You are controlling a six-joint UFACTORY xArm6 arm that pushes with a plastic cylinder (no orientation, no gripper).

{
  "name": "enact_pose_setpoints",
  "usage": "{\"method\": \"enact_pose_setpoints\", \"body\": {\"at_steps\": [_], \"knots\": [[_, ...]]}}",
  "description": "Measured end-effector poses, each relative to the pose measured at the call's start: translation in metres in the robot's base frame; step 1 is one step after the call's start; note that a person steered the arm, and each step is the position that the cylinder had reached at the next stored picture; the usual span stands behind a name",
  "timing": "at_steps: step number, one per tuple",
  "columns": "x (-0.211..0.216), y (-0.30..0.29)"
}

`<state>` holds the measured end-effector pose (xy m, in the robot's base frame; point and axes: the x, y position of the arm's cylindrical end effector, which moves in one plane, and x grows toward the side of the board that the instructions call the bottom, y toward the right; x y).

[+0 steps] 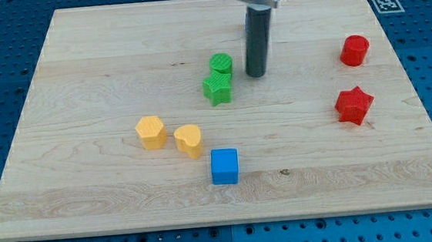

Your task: Point at red star

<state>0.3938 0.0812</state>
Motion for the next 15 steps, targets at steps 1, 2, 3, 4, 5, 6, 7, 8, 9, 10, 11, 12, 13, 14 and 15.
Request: {"method": "enact_pose_setpoints", "body": {"at_steps": [1,2,3,4,5,6,7,8,9,10,11,12,13,14,15], "knots": [[0.0,0.014],[0.0,0.014],[0.0,0.013],[0.002,0.018],[0.012,0.04],[0.012,0.04],[0.012,0.04],[0.013,0.063],[0.013,0.067],[0.013,0.07],[0.02,0.109],[0.032,0.126],[0.054,0.139],[0.06,0.143],[0.074,0.153]]}}
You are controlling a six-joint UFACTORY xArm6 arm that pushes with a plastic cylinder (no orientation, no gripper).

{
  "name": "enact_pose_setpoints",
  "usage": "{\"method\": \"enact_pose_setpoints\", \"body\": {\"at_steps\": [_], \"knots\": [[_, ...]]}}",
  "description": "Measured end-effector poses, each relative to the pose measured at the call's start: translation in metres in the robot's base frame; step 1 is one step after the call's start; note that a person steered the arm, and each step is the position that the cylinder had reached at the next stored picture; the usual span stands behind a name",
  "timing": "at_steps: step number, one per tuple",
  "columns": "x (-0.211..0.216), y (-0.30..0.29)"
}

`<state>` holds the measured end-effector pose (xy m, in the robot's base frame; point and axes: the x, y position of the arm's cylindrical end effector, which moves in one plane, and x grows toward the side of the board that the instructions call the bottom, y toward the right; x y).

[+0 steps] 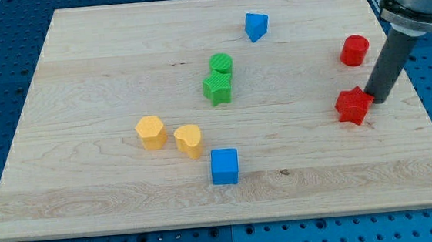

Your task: Point at red star

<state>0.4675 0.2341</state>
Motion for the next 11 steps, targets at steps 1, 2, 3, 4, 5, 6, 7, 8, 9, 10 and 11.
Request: {"method": "enact_pose_setpoints", "body": {"at_steps": [1,2,3,4,5,6,7,8,9,10,11], "knots": [[0.0,0.001],[0.0,0.001],[0.012,0.016],[0.023,0.04],[0.024,0.041],[0.043,0.052],[0.055,0.036],[0.046,0.007],[0.044,0.005],[0.044,0.005],[0.044,-0.007]]}}
